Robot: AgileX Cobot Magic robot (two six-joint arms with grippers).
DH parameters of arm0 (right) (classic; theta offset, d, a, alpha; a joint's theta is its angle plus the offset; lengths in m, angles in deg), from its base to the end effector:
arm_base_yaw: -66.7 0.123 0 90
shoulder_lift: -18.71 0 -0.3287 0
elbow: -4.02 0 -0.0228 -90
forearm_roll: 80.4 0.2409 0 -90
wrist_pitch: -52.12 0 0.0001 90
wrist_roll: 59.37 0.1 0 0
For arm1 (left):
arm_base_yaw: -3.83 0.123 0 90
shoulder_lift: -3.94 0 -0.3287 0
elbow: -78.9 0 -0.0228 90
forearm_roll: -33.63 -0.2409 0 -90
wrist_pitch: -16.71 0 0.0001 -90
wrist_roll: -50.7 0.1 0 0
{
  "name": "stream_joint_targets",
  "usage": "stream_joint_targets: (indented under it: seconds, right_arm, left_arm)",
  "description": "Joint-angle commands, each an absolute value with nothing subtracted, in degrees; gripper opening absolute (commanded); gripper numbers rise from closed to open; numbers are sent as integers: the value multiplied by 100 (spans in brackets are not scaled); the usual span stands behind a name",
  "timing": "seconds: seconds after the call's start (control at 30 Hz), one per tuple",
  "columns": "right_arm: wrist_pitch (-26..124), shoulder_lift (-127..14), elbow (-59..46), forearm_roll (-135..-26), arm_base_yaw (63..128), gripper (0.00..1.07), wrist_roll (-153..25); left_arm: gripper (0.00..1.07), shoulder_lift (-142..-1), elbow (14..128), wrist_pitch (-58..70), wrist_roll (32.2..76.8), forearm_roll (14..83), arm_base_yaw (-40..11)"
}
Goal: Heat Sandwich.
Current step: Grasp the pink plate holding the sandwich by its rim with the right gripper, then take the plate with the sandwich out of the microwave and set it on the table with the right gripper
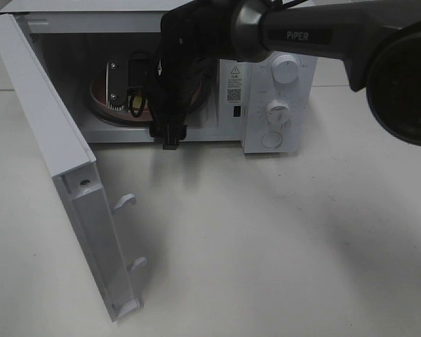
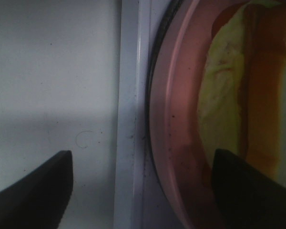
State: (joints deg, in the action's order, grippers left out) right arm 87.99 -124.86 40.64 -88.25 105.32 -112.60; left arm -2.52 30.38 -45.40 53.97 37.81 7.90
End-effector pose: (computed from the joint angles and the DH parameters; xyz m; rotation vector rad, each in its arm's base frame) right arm 0.4441 0.3446 0.1906 -1.8690 1.6632 -0.2529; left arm -0.0530 -0.0102 0.2715 -0.0088 2.0414 -0.0071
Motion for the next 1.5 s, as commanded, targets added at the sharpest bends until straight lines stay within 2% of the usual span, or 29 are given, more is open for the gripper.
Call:
stream_joint_targets:
  seconds: [0.03,0.5,0.6,0.67,0.7,0.73,0.77,0.87,1.5]
  right_arm:
    - [8833,-12572,4196,-8859,10549,77,-11157]
    - [8788,-13082,4672,-8819,10532,76,-10830]
    - [8788,-13128,4672,-8819,10532,71,-10636]
    - [8782,-13128,4672,-8819,10532,61,-10584]
    - [8805,-13128,4672,-8819,10532,45,-10573]
    - [8833,-13128,4672,-8813,10532,34,-10527]
    - [8833,-13128,4672,-8813,10532,34,-10527]
    - [8959,-13128,4672,-8791,10532,0,-10212]
    - [9154,-12927,4660,-8567,10463,0,-10487]
  left_arm:
    - [98,-223,3032,-4465,5385,3781,812]
    - [98,-223,3032,-4465,5385,3781,812]
    - [98,-223,3032,-4465,5385,3781,812]
    - [98,-223,3032,-4465,5385,3781,812]
    - [98,-223,3032,-4465,5385,3781,812]
    - [98,-223,3032,-4465,5385,3781,812]
    - [98,-223,3032,-4465,5385,3781,812]
    - [98,-223,3032,-4465,5385,3781,812]
    - [98,-223,3032,-4465,5385,3781,812]
